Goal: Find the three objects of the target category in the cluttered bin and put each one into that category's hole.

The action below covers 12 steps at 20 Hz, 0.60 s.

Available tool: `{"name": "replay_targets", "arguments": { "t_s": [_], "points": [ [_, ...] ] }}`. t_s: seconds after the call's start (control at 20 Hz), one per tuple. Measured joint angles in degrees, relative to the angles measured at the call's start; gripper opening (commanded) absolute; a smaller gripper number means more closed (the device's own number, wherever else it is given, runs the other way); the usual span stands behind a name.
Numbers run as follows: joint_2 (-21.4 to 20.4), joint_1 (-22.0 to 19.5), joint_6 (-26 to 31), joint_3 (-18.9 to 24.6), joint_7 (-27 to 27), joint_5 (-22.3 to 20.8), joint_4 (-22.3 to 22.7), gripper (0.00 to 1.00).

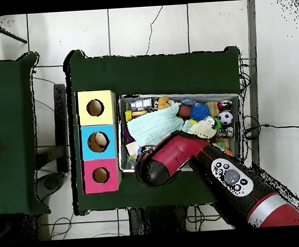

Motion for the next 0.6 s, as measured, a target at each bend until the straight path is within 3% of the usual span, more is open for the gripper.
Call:
{"name": "replay_targets", "arguments": {
  "t_s": [0.6],
  "points": [
    [-1.35,0.08,-1.93,1.40,0.00,0.82,3.39,1.00]
  ]
}}
